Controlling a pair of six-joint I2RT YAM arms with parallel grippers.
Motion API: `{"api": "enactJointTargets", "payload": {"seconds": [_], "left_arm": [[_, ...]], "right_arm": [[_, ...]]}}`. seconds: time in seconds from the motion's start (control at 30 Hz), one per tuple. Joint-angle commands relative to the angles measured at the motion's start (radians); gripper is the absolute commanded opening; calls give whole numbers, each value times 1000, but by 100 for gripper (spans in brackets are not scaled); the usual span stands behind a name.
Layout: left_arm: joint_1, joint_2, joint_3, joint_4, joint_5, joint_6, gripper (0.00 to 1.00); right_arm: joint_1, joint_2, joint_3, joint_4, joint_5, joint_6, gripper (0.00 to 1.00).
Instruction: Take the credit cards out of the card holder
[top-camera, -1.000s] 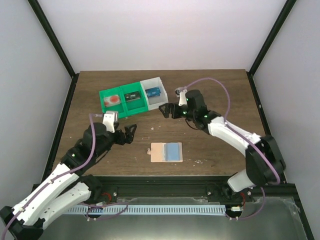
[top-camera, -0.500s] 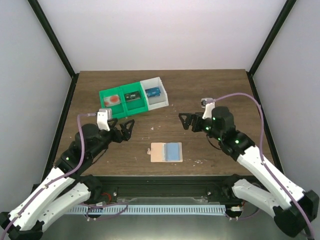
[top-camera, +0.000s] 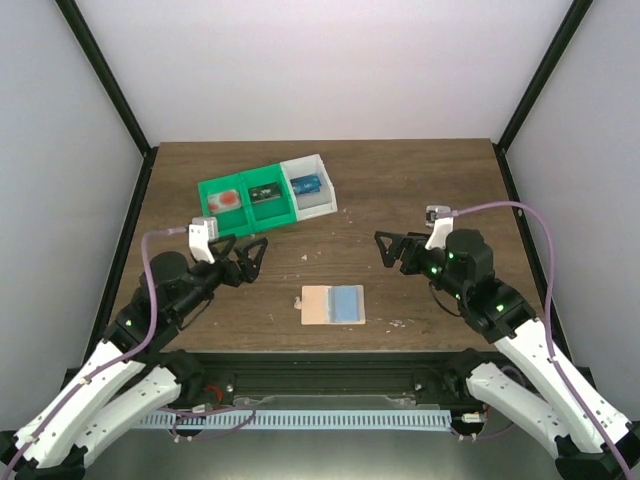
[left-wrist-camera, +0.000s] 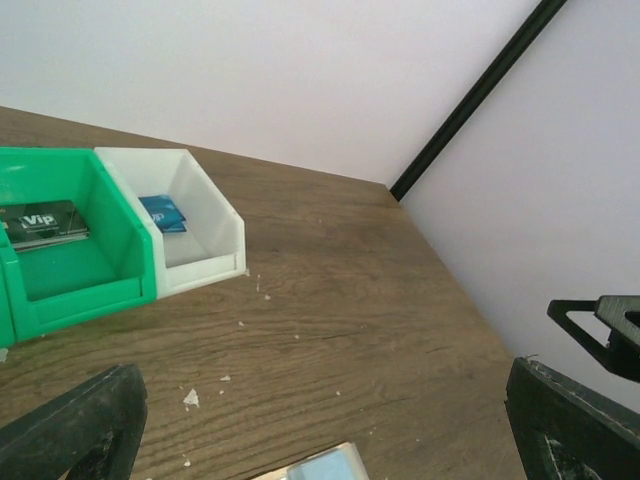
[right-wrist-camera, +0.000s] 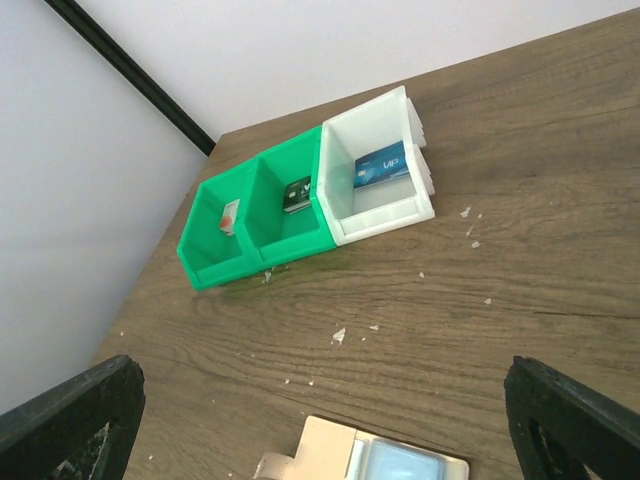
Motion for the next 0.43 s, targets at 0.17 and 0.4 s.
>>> {"api": "enactJointTargets", "payload": {"seconds": [0.17,0.4], "left_arm": [[-2,-45,8,44,10,-6,100],[-1,-28,12,44,16,1,100]], "right_arm": [[-4,-58,0,-28,27,8,100],[-4,-77,-34,-25,23,17,100]]}}
